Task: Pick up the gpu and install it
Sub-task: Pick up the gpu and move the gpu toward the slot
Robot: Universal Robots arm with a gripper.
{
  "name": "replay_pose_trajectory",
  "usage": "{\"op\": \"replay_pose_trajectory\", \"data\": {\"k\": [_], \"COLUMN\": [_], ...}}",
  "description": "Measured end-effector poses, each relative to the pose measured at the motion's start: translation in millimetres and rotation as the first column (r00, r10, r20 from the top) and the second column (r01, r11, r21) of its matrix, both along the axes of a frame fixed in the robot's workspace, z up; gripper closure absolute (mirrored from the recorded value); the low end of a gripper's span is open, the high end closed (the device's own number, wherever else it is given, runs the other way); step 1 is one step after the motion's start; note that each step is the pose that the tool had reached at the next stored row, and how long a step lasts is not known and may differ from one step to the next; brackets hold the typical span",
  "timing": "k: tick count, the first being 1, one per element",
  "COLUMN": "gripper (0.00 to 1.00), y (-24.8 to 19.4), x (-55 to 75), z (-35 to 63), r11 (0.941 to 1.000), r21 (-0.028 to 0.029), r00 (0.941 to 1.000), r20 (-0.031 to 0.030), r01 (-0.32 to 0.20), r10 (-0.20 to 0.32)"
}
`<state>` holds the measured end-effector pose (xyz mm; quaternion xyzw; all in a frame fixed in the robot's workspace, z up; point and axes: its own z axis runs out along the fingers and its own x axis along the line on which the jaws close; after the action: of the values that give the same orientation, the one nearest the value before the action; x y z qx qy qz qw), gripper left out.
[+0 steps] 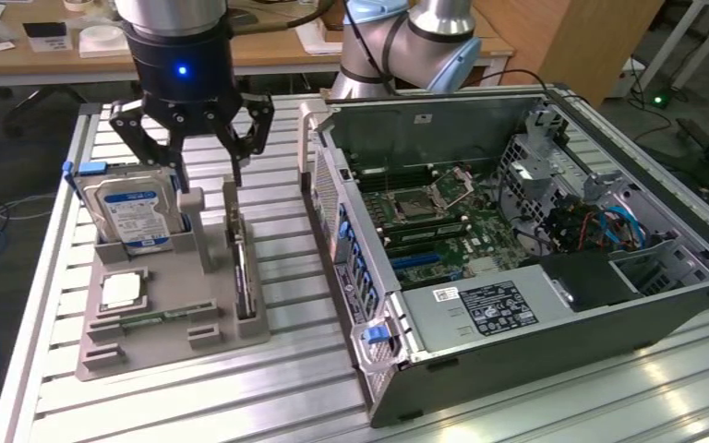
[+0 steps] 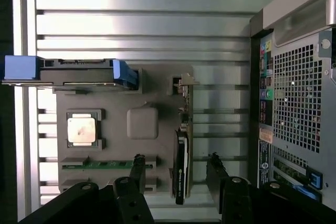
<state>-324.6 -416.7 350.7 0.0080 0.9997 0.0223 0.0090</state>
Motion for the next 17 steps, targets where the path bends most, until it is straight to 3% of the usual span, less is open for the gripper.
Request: {"op": "replay_pose_trajectory", "data": {"k": [11,13,14,17], "gripper": [0.41,0.40,0.34,0.34], "y": [-9.7,-10.4,-10.7,-10.9], "x": [0.2,0.4,0.6,2.4], "z": [-13.0,-14.7,-15.5,-18.8], "r11": [1.0000,1.0000,1.0000,1.0000], "r21": [0.0000,0.0000,0.0000,-0.0001], "r00": [1.0000,1.0000,1.0000,1.0000], "r20": [-0.0001,-0.0005,-0.0007,-0.0023], "r01": [0.000,0.000,0.000,0.000], "r10": [0.000,0.000,0.000,0.000]}}
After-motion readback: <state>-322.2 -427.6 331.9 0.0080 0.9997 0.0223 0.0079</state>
